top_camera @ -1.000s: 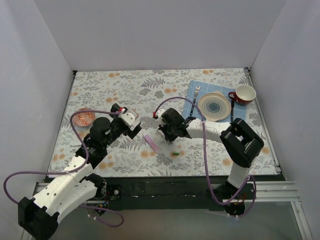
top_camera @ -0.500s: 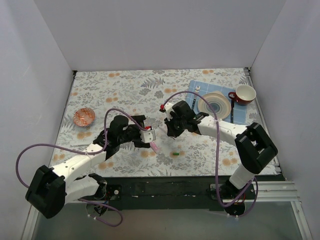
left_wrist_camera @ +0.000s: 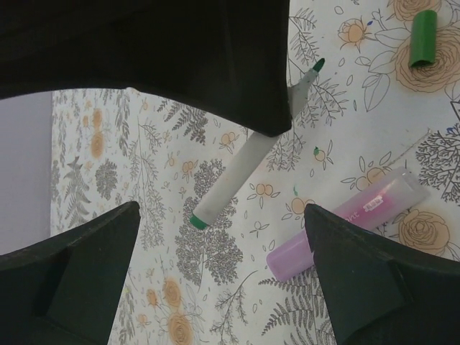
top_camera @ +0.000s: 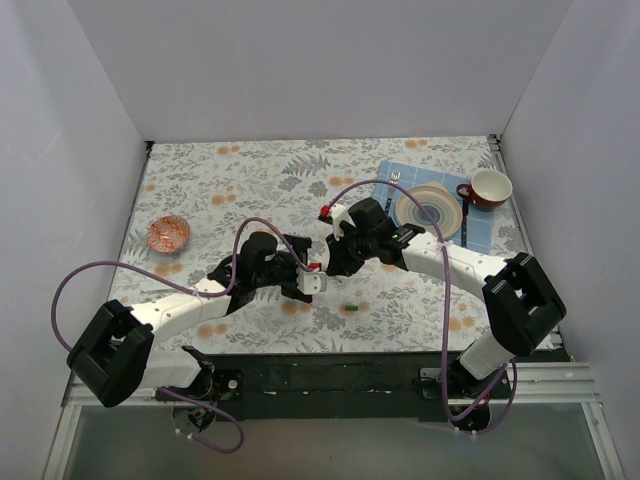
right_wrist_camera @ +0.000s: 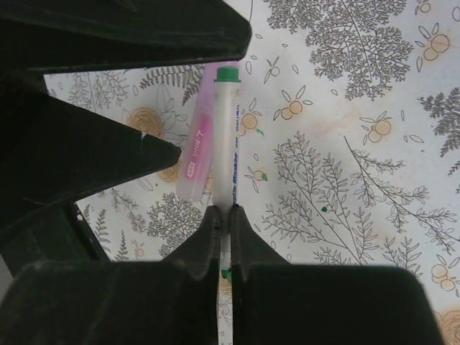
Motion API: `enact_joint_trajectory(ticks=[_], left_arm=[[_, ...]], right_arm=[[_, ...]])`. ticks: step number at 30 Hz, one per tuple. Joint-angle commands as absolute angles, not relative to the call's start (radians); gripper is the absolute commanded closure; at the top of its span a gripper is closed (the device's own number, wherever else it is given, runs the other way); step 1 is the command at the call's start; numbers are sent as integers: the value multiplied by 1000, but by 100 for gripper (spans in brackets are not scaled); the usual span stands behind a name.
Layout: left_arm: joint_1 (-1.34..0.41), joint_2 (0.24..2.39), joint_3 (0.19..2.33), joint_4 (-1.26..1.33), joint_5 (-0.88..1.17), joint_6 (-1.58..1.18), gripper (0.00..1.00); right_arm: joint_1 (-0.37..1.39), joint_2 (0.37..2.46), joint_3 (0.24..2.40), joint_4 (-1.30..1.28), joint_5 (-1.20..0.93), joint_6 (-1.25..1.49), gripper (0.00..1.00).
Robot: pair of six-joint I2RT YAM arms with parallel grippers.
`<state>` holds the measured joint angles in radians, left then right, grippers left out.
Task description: Insert the pens into the pen caps
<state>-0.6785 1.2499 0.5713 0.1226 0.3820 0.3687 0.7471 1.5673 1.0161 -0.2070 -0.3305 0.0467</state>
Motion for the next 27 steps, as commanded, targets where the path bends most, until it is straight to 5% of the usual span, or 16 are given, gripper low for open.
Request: enact_joint_trajectory(ticks=[1, 13, 19, 23, 27], left_arm=[[-692, 1252, 580, 186, 359, 408, 2], [-747, 1236, 568, 169, 347, 437, 15], [-764, 1209, 580, 130, 348, 422, 42], [-765, 1195, 578, 114, 370, 384, 85], [-767, 1175, 569, 120, 283, 345, 89]], right_arm=[[750, 1520, 1022, -164, -409, 74, 99], [752, 1454, 1008, -166, -453, 94, 99], [750, 1443, 1020, -193, -451, 86, 99], [752, 1440, 1017, -192, -457, 95, 99], [750, 1425, 1017, -179, -350, 145, 99]])
